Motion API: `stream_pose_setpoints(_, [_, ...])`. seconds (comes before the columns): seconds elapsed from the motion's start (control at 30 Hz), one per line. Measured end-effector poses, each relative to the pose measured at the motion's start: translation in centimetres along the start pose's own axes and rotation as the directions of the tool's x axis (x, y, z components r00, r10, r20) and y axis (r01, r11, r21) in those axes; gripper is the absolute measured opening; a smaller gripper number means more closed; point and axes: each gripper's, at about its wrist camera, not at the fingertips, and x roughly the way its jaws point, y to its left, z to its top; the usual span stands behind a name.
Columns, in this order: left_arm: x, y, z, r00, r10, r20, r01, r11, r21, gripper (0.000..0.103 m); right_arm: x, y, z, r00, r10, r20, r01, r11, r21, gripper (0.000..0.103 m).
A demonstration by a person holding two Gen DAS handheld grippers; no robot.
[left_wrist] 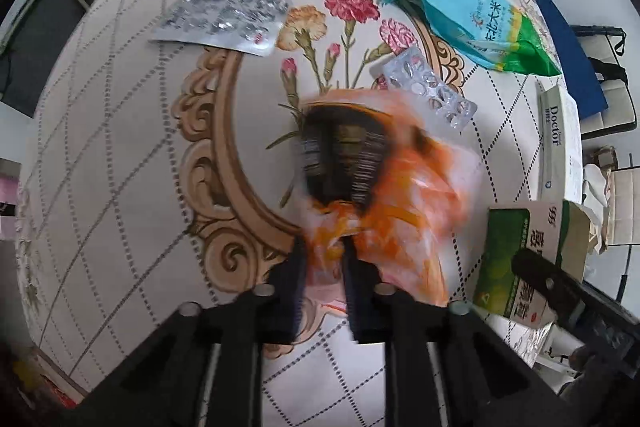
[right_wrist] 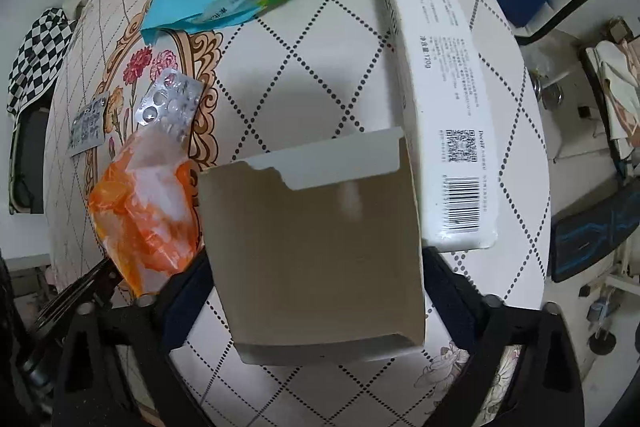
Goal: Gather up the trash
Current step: 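Grasp the orange snack bag with the left tool while the right tool grasps the white box, then lower both tools over the bin and open them to drop the bag and box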
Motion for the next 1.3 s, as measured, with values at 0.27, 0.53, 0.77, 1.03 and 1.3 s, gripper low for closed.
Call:
stream_pose_setpoints(0.27, [-4.6, 2.0, -3.5, 0.994, 0.070, 0.082, -0.071, 0.997, 0.000, 0.008, -1.3, 0.6, -1.8, 1.000, 0.014, 0.025, -0.014, 1.000, -0.017, 0.075])
stream_pose_setpoints(0.53, [-8.7, 2.7, -6.1, 0.978, 0.108, 0.178, -0.116, 0.993, 0.038, 0.008, -5.4, 1.3, -6.1, 0.995, 0.027, 0.099, -0.024, 0.999, -0.034, 0.075])
stream_pose_setpoints(0.77, [-12.8, 4.7, -11.5, 0.965, 0.088, 0.245, -0.122, 0.984, 0.130, 0.008, -9.1, 2.9, -14.3, 0.982, -0.006, 0.188, 0.016, 0.999, -0.051, 0.075])
stream_pose_setpoints(1.03, [-17.1, 8.8, -20.4, 0.960, 0.007, 0.280, -0.089, 0.955, 0.283, 0.008, -13.4, 4.2, -28.1, 0.961, 0.007, 0.277, -0.015, 1.000, 0.025, 0.075])
stream_pose_setpoints(1.3, [-16.8, 13.0, -28.8, 0.985, -0.039, 0.169, -0.027, 0.927, 0.374, 0.008, -13.1, 4.4, -42.1, 0.978, 0.028, 0.209, -0.051, 0.993, 0.107, 0.075])
